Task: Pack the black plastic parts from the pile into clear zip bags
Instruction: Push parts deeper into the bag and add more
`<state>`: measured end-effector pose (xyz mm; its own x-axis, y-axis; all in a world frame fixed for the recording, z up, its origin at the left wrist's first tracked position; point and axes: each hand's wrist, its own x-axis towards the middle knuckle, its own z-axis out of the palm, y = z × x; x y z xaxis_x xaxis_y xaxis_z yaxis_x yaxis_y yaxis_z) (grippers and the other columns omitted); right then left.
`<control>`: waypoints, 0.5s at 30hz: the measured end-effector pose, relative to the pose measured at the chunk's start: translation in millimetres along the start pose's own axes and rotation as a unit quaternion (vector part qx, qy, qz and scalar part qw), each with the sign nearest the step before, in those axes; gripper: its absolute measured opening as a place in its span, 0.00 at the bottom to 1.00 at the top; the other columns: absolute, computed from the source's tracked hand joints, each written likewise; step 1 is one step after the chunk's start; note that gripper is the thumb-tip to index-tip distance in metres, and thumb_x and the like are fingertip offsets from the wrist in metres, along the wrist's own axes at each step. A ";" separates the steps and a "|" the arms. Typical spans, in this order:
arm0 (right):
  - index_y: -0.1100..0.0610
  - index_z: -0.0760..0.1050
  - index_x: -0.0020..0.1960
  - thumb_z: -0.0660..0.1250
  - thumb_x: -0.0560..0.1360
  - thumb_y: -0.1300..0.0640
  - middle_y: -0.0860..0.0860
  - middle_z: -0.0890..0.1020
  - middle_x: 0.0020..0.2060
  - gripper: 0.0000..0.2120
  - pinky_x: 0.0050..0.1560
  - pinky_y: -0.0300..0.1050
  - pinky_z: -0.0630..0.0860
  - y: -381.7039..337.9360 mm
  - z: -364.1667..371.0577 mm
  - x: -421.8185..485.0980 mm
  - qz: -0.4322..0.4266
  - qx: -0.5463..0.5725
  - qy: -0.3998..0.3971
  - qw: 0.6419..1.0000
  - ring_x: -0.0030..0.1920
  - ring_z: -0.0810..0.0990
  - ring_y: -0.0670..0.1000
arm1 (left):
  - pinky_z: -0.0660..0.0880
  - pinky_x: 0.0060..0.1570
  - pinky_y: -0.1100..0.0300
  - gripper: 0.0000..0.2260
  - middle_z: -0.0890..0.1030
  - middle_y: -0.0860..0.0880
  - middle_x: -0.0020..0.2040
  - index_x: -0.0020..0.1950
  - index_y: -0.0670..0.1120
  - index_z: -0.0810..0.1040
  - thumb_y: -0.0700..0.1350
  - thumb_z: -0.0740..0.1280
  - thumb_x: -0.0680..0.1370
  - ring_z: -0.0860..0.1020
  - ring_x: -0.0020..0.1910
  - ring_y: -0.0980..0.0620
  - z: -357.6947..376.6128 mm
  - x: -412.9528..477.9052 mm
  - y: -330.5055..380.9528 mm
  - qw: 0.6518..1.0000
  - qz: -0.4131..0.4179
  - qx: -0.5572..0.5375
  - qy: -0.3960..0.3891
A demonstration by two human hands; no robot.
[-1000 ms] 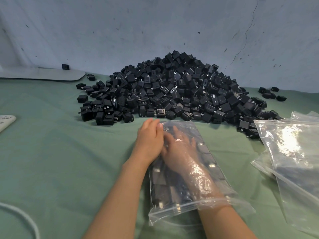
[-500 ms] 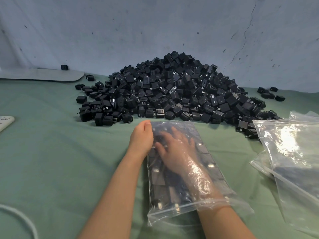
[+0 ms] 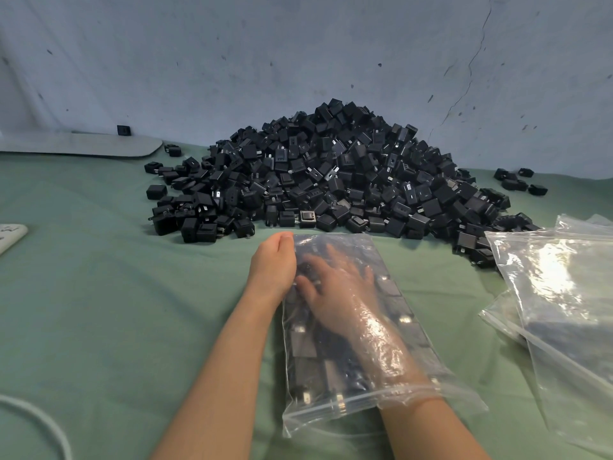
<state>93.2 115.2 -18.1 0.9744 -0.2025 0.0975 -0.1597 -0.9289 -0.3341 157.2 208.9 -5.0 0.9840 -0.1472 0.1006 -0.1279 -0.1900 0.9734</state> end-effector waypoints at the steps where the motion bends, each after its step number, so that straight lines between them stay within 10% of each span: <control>1: 0.36 0.59 0.70 0.52 0.80 0.41 0.46 0.63 0.75 0.18 0.74 0.66 0.42 0.4 0.2 0.1 -0.001 -0.001 -0.001 1.000 0.77 0.50 0.49 | 0.70 0.60 0.52 0.12 0.78 0.47 0.50 0.45 0.48 0.76 0.43 0.54 0.81 0.75 0.53 0.47 -0.4 0.8 0.5 1.000 -0.005 -0.010 0.000; 4: 0.37 0.58 0.72 0.52 0.80 0.41 0.47 0.59 0.76 0.20 0.73 0.65 0.41 0.5 -0.1 -0.6 0.001 -0.003 -0.003 1.000 0.78 0.49 0.49 | 0.74 0.59 0.54 0.12 0.81 0.46 0.50 0.50 0.44 0.79 0.41 0.56 0.80 0.78 0.53 0.50 -0.7 4.3 -0.3 0.995 -0.036 -0.091 -0.006; 8: 0.37 0.52 0.74 0.50 0.81 0.40 0.49 0.54 0.78 0.22 0.74 0.64 0.40 -1.4 -0.8 -0.2 0.013 -0.018 -0.023 0.999 0.78 0.48 0.52 | 0.70 0.33 0.71 0.14 0.76 0.57 0.35 0.37 0.50 0.74 0.41 0.58 0.80 0.75 0.32 0.67 -2.1 5.8 -4.5 0.988 -0.065 -0.139 0.014; 15: 0.40 0.49 0.77 0.44 0.80 0.37 0.50 0.44 0.78 0.25 0.74 0.63 0.38 -3.6 -1.5 2.1 0.035 -0.063 -0.058 0.996 0.78 0.46 0.54 | 0.73 0.51 0.56 0.12 0.80 0.49 0.43 0.40 0.47 0.76 0.42 0.57 0.80 0.77 0.44 0.54 -0.9 2.9 -2.9 0.991 -0.073 -0.116 -0.001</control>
<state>95.6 117.6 -15.3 0.9709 -0.2373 -0.0336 -0.2389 -0.9470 -0.2149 160.5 210.0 -7.3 0.9895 -0.1373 -0.0452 0.0482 0.0183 0.9987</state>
